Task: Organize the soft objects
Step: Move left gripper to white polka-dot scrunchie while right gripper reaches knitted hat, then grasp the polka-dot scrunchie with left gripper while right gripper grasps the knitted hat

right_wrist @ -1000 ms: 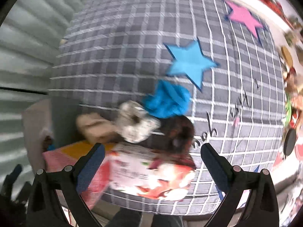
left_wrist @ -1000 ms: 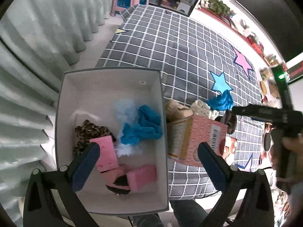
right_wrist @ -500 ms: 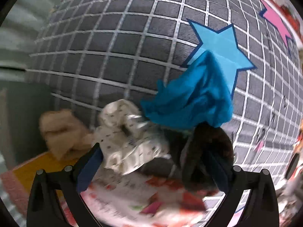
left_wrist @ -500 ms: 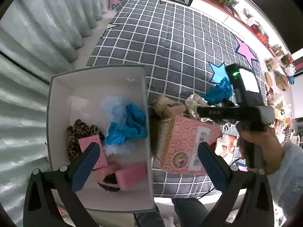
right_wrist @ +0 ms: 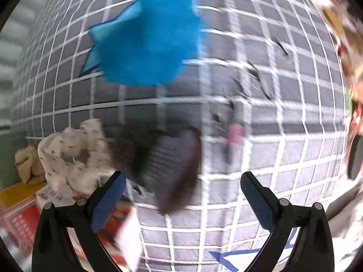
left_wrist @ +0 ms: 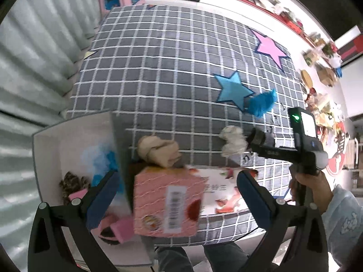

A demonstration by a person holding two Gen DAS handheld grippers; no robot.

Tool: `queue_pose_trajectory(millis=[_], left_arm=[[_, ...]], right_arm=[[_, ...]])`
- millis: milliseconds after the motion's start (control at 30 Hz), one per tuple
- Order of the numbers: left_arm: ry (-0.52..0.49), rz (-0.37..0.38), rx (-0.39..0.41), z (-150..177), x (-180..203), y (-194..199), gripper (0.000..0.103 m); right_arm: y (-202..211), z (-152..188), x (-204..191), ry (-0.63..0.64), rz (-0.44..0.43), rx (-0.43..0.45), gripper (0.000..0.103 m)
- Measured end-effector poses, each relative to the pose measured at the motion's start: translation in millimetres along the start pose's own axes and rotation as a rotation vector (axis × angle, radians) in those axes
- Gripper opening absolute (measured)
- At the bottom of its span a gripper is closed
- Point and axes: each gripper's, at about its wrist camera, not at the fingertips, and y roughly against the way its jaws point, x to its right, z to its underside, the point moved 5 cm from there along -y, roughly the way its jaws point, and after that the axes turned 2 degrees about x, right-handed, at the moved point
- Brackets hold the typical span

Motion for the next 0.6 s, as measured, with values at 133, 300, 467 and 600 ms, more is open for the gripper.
queue_pose_trajectory(millis=[133, 300, 467, 600], left_arm=[[-0.042, 0.017, -0.01, -7.9, 27.7, -4.7, 0.103], [-0.088, 0.007, -0.033, -16.8, 58.5, -19.1, 0.103], [-0.084, 0.001, -0.067, -26.9, 79.9, -38.5, 0.103], [-0.037, -0.014, -0.098, -36.0, 84.8, -58.4, 0.103]], right_arm=[[16.1, 13.4, 32.1, -0.016, -0.044, 0.071, 0.102], [28.2, 22.4, 47.5, -0.064, -0.089, 0.094, 0.102], [27.2, 7.0, 1.8, -0.005, -0.177, 0.095, 0.102], [8.3, 2.2, -30.5, 0.082, -0.134, 0.058, 0.102]])
